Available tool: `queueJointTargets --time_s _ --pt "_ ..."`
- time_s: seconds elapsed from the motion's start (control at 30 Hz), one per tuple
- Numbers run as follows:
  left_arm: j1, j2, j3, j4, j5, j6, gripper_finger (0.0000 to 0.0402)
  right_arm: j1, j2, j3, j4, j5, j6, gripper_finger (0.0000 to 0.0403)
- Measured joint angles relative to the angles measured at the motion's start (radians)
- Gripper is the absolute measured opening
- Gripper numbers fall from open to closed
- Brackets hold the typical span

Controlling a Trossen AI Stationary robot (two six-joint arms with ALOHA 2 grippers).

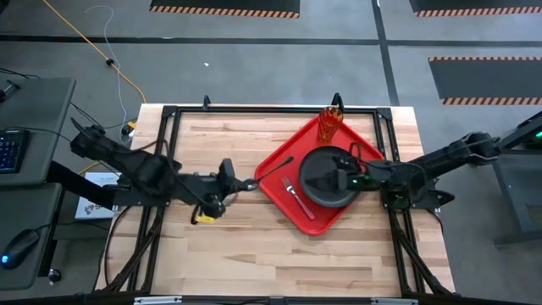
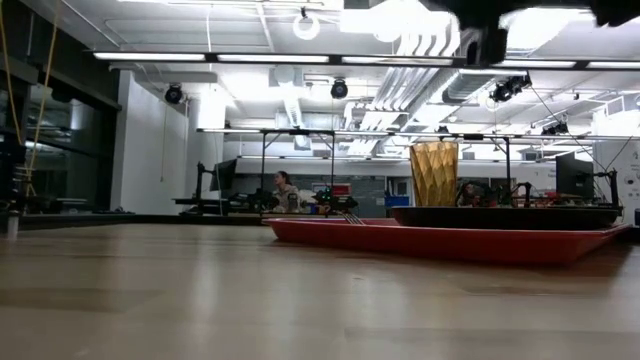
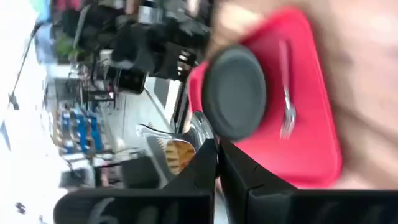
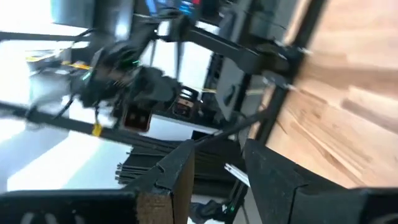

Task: Pick and place plate/cup/fork/spoon on tray
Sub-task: Put the black spoon on the red serving tray to the left of the pink fork

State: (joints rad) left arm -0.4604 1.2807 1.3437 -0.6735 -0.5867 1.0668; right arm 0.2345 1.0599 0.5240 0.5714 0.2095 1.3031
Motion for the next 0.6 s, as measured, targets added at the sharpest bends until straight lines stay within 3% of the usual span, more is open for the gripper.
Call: queueJointTargets --time_s 0.2,0.37,0.6 --pt "-0.026 0.055 0.000 -0.045 -0.005 0.082 0.0000 -0.092 0.124 0.000 0.086 -0.114 0.116 0.0133" --pt "-0.037 0.069 -0.002 -0.065 0.003 0.071 0.0000 -0.124 0.210 -0.001 0.218 -0.082 0.147 0.0133" --pt "-0.037 0.069 -0.006 -0.090 -0.002 -0.014 0.0000 -0.121 0.226 -0.001 0.277 -0.063 0.129 0.0133"
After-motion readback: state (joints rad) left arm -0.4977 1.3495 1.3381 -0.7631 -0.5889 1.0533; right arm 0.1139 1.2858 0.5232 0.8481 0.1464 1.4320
